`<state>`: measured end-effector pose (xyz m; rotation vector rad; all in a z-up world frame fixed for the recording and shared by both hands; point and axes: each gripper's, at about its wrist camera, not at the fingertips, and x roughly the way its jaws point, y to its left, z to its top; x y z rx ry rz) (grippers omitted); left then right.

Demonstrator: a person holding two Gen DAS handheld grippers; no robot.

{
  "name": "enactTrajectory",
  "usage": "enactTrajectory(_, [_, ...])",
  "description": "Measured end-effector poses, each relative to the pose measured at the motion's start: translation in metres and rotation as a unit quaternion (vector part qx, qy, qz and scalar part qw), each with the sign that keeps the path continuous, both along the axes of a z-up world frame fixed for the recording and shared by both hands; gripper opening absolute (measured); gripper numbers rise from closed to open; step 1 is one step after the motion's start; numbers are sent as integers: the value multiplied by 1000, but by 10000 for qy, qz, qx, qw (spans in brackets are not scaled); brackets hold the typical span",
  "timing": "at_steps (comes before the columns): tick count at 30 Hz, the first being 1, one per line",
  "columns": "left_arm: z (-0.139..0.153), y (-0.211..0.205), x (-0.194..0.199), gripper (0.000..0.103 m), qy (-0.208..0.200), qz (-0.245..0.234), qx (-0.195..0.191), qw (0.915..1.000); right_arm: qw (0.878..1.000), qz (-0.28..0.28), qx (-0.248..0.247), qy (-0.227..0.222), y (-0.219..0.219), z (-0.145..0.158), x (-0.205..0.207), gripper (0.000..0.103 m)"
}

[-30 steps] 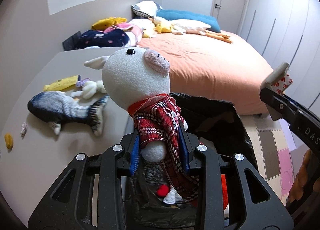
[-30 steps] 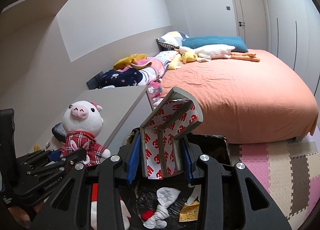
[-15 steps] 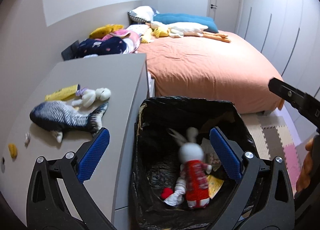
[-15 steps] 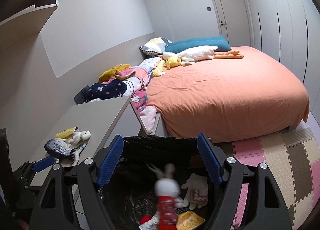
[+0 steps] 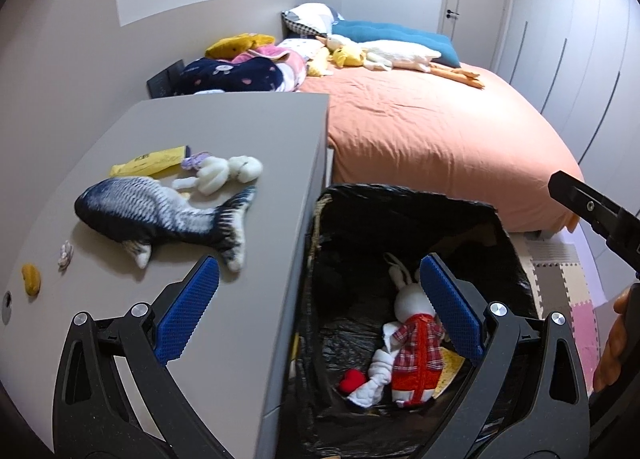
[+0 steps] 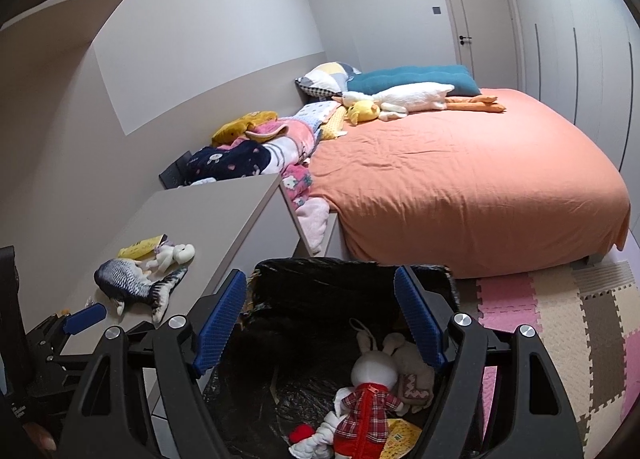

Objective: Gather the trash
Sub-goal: 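Move both tools back over the desk toward the fish and brown plush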

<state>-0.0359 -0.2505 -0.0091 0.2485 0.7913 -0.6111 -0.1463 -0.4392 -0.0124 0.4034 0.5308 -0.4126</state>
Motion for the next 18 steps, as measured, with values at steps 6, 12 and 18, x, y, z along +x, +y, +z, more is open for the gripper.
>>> enactTrajectory(6, [-1, 25, 19, 97, 87, 284, -19, 9996, 9996, 279, 41, 58, 15, -6, 23, 77])
enactTrajectory(12, [-4, 50, 32, 97, 102, 528, 22, 9986, 9983, 575, 81, 94, 35, -11, 47, 77])
enactTrajectory(18, [-6, 79, 46, 97, 122, 832, 60, 9964, 9959, 882, 117, 171, 58, -16, 73, 77])
